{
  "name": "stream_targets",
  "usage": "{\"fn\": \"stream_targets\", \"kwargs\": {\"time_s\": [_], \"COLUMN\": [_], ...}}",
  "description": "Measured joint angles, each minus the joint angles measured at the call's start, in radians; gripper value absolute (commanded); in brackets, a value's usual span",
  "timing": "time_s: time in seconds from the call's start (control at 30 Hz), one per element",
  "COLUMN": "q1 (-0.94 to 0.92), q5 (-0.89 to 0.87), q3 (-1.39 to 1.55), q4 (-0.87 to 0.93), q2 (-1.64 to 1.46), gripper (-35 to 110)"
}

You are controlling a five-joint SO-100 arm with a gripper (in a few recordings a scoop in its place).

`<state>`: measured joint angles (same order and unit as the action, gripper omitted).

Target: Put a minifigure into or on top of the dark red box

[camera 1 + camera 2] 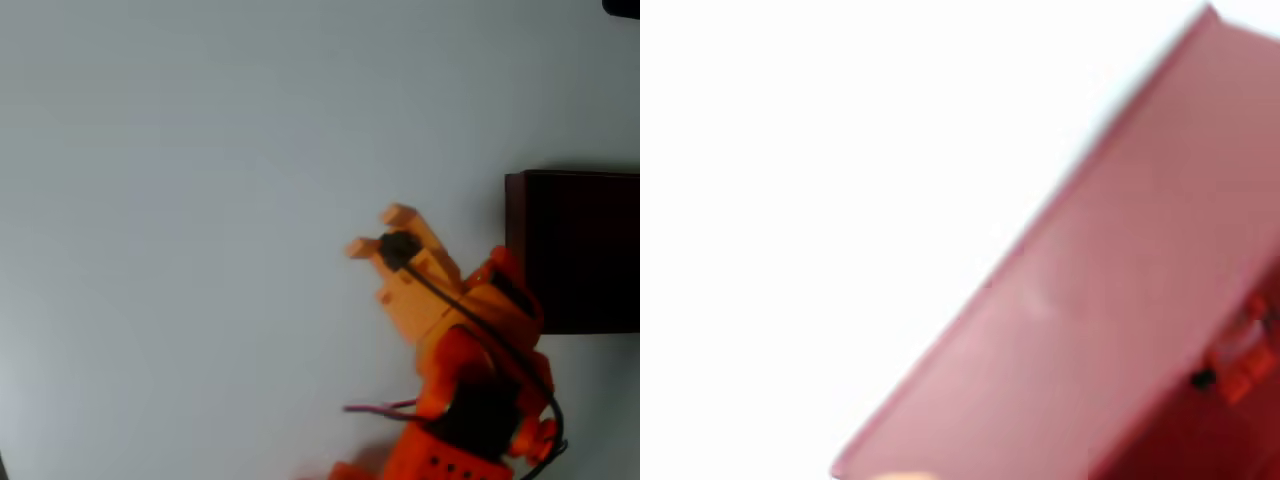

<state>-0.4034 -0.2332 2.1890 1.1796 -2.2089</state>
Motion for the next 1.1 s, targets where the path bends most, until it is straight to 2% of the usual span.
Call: {"fn": "stream_targets", "kwargs": {"time_s": [0.43, 0.77, 1.1], "q1": [0.311, 0.426, 0.488], "q5": [-0.051, -0.012, 0.000], "q3": [0.304, 0.512, 0.568], "q4": [0.071, 0.176, 0.241], "q2": [-0.591, -1.040, -1.134], "gripper": [18, 23, 22]}}
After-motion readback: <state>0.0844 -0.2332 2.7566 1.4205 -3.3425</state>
